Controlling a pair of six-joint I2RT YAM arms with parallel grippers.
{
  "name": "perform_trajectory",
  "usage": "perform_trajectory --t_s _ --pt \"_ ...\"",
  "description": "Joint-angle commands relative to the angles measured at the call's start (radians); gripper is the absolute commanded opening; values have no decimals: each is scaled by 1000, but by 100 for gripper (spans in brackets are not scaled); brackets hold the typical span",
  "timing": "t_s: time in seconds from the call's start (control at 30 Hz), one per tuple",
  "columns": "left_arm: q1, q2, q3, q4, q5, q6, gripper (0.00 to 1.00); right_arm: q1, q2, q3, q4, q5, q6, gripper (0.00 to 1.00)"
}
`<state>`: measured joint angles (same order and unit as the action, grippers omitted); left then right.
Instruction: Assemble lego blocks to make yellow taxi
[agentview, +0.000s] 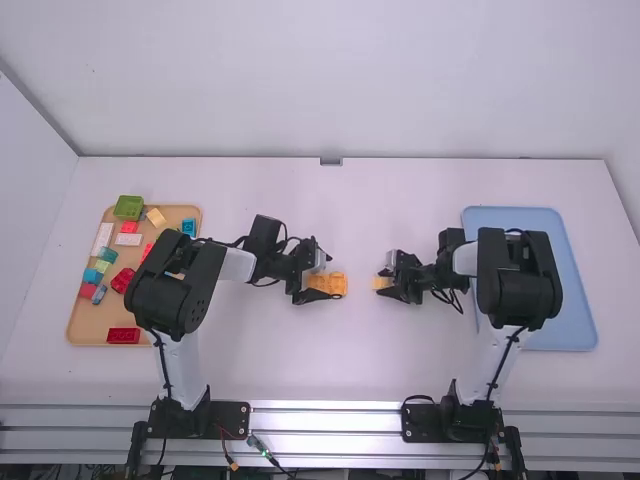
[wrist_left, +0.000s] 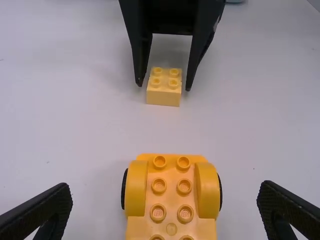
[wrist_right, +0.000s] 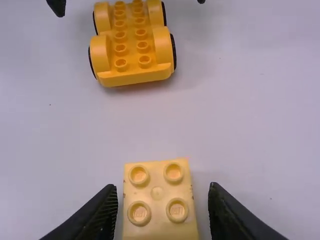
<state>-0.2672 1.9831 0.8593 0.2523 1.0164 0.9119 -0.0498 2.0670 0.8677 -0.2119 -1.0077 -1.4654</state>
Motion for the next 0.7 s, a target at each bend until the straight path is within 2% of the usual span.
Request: perform_trajectory --t_s 0.0,0.1,0.2,0.37,0.67 --pt "0 1 18 -1 15 -6 99 4 20 -4 7 -9 3 48" --pt "0 1 18 0 14 -6 99 4 20 -18 34 -10 14 47" --pt "0 1 18 -1 15 -7 99 6 20 -33 77 -9 56 42" --pt "0 1 18 -4 15 -7 99 5 20 -41 74 10 60 40" --pt "0 1 18 -20 14 -6 99 4 20 -23 62 -11 70 32"
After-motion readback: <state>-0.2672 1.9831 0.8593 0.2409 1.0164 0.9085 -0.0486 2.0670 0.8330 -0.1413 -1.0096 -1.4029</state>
